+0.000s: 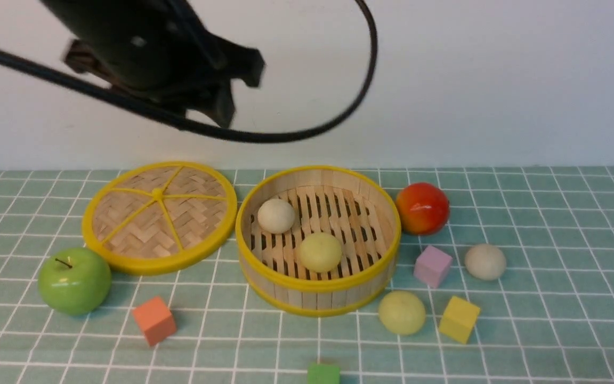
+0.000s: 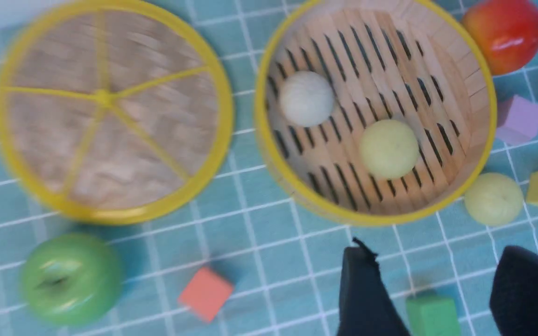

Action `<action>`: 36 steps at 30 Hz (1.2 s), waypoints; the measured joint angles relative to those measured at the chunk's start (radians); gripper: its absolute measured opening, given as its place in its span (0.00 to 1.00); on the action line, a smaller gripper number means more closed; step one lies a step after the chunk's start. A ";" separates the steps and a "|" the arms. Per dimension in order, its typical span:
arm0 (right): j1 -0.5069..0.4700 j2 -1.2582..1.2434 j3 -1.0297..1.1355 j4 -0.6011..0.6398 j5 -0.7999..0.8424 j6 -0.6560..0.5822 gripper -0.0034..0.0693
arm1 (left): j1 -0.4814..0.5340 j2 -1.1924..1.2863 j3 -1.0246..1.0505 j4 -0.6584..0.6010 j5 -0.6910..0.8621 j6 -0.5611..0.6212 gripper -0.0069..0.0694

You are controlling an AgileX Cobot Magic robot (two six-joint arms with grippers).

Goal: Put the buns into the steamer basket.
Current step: Use the right arm to grab a steamed stuffed bun

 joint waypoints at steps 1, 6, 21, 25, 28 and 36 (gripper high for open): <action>0.000 0.000 0.000 0.000 0.000 0.000 0.38 | 0.000 -0.049 0.000 0.011 0.015 -0.004 0.54; 0.000 0.000 0.000 0.000 0.000 0.000 0.38 | 0.000 -0.282 0.065 0.045 0.015 -0.021 0.42; 0.000 0.000 0.000 0.000 0.000 0.000 0.38 | 0.001 -1.116 0.999 0.111 -0.163 -0.300 0.07; 0.000 0.000 0.000 0.000 0.000 0.000 0.38 | 0.001 -1.120 1.076 0.097 -0.196 -0.315 0.07; 0.000 0.000 0.000 0.000 0.000 0.000 0.38 | 0.001 -1.120 1.080 0.097 -0.232 -0.315 0.07; 0.000 0.000 0.000 0.000 0.000 0.000 0.38 | 0.001 -1.120 1.082 0.097 -0.267 -0.317 0.07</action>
